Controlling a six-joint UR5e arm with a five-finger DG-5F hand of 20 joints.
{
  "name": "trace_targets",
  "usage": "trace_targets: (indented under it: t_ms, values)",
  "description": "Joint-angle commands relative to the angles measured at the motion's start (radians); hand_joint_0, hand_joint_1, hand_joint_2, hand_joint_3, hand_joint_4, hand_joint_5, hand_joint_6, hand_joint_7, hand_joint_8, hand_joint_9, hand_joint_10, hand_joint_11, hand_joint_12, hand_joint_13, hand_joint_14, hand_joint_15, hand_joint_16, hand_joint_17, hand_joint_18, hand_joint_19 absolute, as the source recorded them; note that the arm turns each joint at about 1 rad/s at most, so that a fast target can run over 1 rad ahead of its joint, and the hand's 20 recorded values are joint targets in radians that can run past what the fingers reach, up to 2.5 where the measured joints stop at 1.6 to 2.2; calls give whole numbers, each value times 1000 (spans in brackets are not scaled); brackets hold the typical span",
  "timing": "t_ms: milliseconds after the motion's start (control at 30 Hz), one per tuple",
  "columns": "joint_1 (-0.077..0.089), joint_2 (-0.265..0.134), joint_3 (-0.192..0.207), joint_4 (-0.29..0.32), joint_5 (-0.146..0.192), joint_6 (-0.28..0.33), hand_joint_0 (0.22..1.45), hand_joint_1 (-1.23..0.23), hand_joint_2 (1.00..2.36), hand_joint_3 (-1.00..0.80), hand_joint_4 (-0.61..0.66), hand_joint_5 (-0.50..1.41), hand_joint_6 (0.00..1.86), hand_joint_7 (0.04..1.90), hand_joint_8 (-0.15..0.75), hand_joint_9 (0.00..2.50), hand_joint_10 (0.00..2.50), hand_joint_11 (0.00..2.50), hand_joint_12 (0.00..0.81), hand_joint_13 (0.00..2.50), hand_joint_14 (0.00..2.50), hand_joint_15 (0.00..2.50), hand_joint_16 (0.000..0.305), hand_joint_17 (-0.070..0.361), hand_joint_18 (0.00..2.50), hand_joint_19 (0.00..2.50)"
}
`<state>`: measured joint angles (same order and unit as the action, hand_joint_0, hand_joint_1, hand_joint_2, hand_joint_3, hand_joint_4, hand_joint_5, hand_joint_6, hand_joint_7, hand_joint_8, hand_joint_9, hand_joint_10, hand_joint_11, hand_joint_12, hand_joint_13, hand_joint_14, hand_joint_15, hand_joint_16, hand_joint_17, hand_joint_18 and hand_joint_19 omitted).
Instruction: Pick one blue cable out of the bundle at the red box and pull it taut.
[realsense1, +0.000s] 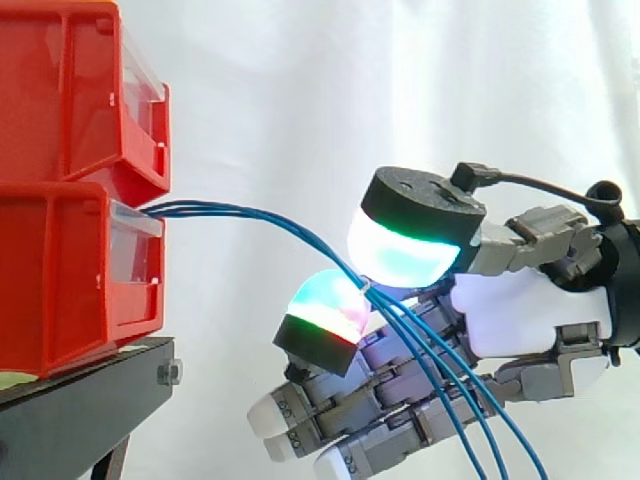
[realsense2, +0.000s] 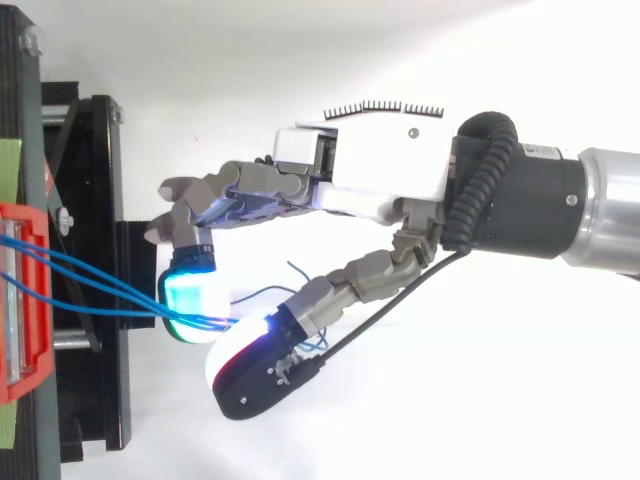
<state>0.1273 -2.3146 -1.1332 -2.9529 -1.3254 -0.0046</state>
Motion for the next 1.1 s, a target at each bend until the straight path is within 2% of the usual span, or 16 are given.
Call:
trace_targets:
  t_ms: [0,233,600,1000,1067]
  values:
    - [0,0,0,0,-1,0,567,-838,1000,-500,209,-180,837,1061,362,383,5,150,429,155,0,0,66,149,305,55]
    - [0,0,1,0,-1,0,623,-798,1003,-459,206,-164,834,1122,365,446,4,172,427,195,0,0,64,145,342,90]
    - [0,1,3,0,0,0,663,-842,1011,-365,136,-165,845,1157,373,474,5,192,428,230,0,0,64,145,409,98]
    - [-1,0,3,-12,-1,0,737,-947,1002,-469,84,-174,864,1155,354,427,5,183,423,226,0,0,64,144,424,53]
    - [-1,0,3,-15,-1,0,755,-965,1001,-483,135,-190,868,1151,345,406,4,179,423,225,0,0,64,144,421,56]
